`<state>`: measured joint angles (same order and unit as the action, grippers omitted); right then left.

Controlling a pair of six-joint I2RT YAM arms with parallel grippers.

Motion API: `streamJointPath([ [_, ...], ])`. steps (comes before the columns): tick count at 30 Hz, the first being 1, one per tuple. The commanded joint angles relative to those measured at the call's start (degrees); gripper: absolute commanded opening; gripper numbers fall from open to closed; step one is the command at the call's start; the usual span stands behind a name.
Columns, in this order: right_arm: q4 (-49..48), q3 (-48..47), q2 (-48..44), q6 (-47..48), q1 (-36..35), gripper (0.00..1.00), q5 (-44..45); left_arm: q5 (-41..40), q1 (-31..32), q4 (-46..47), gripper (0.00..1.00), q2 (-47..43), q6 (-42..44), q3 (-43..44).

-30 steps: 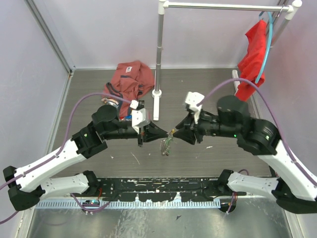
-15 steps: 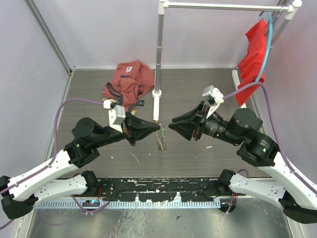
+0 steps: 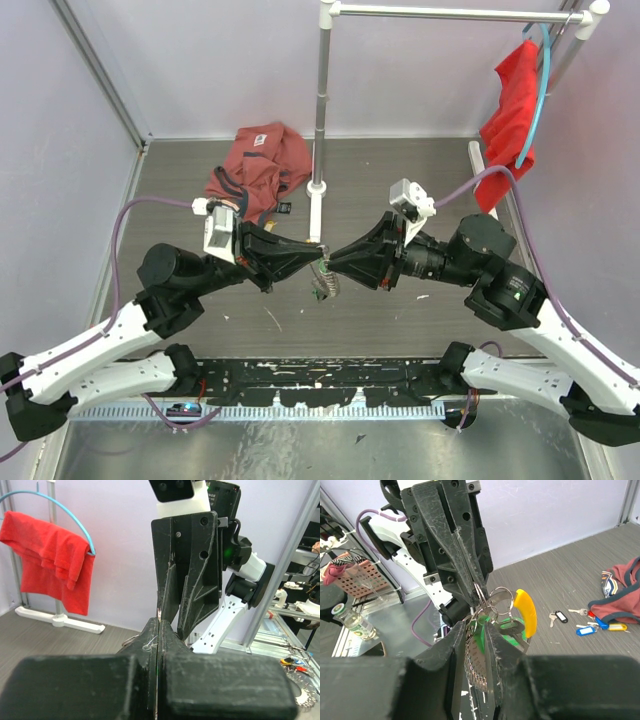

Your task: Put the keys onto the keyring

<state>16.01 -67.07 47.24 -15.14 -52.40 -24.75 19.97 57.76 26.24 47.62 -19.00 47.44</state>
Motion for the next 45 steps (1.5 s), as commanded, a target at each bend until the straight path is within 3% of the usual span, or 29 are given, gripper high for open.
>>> streamJointPath([
  [1,-5.27,0.32,-1.55,1.49,0.02,0.26,-1.56,1.96,0.20,6.64,0.00,0.42,-2.19,0.04],
  [8,-7.47,1.20,-2.43,1.76,0.04,0.28,-2.13,4.14,0.17,8.28,0.00,1.59,-3.57,0.33],
  [25,-7.75,1.31,-2.16,1.67,0.00,0.15,-3.09,7.00,0.18,8.63,0.00,3.57,-4.53,1.40],
  [45,-7.46,1.13,-2.95,2.28,0.02,0.20,-2.57,8.20,0.16,8.21,0.00,4.84,-4.97,2.07],
])
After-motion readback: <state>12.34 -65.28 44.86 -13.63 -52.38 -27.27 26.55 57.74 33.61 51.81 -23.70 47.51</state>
